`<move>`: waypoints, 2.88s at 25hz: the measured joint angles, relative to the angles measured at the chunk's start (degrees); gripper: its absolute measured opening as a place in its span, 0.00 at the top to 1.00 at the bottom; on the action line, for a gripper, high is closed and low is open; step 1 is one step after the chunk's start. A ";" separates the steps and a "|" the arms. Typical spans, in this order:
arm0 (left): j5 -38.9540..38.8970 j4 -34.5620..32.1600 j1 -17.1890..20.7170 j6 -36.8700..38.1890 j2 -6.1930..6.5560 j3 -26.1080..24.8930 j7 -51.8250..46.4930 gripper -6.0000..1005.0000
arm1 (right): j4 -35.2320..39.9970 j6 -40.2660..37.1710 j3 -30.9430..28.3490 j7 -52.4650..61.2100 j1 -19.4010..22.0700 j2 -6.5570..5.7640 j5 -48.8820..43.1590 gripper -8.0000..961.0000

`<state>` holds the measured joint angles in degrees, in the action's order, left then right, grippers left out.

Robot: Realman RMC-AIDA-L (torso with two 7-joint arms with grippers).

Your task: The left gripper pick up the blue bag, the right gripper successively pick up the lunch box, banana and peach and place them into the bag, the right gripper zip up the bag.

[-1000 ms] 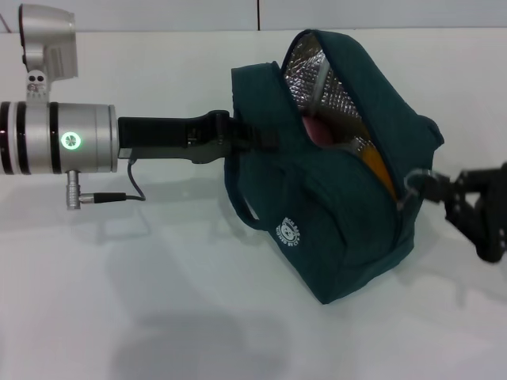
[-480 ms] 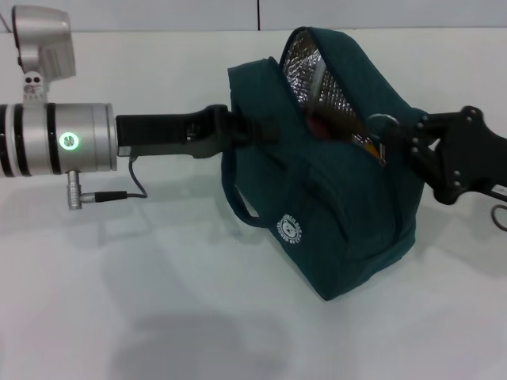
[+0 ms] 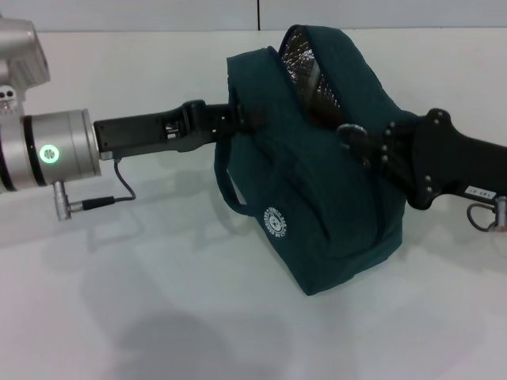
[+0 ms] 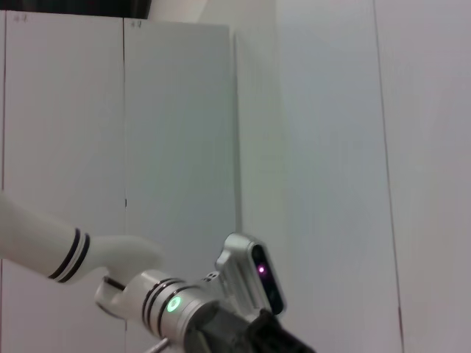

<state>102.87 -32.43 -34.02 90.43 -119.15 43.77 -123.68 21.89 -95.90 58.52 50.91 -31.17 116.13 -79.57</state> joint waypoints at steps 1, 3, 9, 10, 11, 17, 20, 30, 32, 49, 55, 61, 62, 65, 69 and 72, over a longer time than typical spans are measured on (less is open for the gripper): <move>-0.04 0.00 0.16 0.04 -0.02 0.00 0.79 0.77 | 0.01 0.01 0.01 -0.07 -0.07 0.00 0.36 0.98; -1.02 0.00 1.15 0.34 -0.06 0.01 2.89 0.69 | 0.04 0.04 0.00 -0.14 -0.26 -0.01 1.14 0.98; -8.65 -0.26 5.74 0.64 0.25 -0.01 10.50 0.46 | 0.12 0.99 -0.15 -0.17 -1.56 -0.19 3.22 0.98; -9.75 -0.33 6.62 0.89 0.30 0.00 12.27 0.42 | 0.14 1.48 -0.21 -0.12 -1.74 -0.19 3.24 0.98; -10.17 -0.35 7.03 1.04 0.32 -0.01 13.03 0.38 | 0.14 2.27 -0.30 -0.02 -2.00 -0.20 3.27 0.98; -11.58 -0.34 10.12 2.57 0.38 0.01 16.82 0.20 | -0.26 6.09 -0.25 0.15 -4.51 -0.04 3.32 0.98; -11.90 -0.38 11.44 3.44 0.54 -0.05 17.72 0.17 | -0.38 7.09 0.04 -0.03 -6.33 0.06 3.33 0.98; -13.20 -0.43 13.51 6.41 0.99 -0.09 20.03 0.11 | -0.38 8.86 1.55 -0.53 -9.64 0.07 4.74 0.98; -13.21 -0.45 13.51 6.42 1.20 -0.09 20.05 0.12 | -0.40 8.80 3.94 -0.53 -9.80 0.09 6.24 0.98; -12.25 -0.60 13.15 8.39 2.70 0.41 19.87 0.18 | -0.19 12.91 17.33 -1.61 -11.55 0.05 19.00 0.98; -11.52 -0.62 12.77 8.99 2.61 0.45 20.14 0.20 | -0.38 13.01 17.45 -1.61 -11.50 0.05 19.06 0.98; -9.28 -0.61 10.17 7.92 1.52 0.36 19.97 0.22 | -0.42 13.31 19.24 -1.60 -11.57 0.06 20.81 0.98; -9.13 -0.55 9.82 7.71 1.46 0.35 19.93 0.22 | -0.43 13.31 19.45 -1.60 -11.50 0.05 21.08 0.98; -8.87 -0.16 8.62 6.47 1.35 0.23 19.80 0.23 | -0.44 13.29 19.97 -1.60 -11.19 0.05 21.37 0.98; -8.85 -0.12 7.97 5.41 1.26 0.20 19.36 0.24 | -0.37 12.96 21.01 -1.55 -10.58 0.05 22.30 0.98; -8.84 -0.10 7.79 4.99 1.15 0.16 19.11 0.25 | -0.11 12.98 22.63 -1.55 -10.28 0.06 23.72 0.98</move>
<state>94.03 -32.53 -26.22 95.42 -117.99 43.92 -104.57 21.77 -82.92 81.15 49.36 -41.45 116.19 -55.86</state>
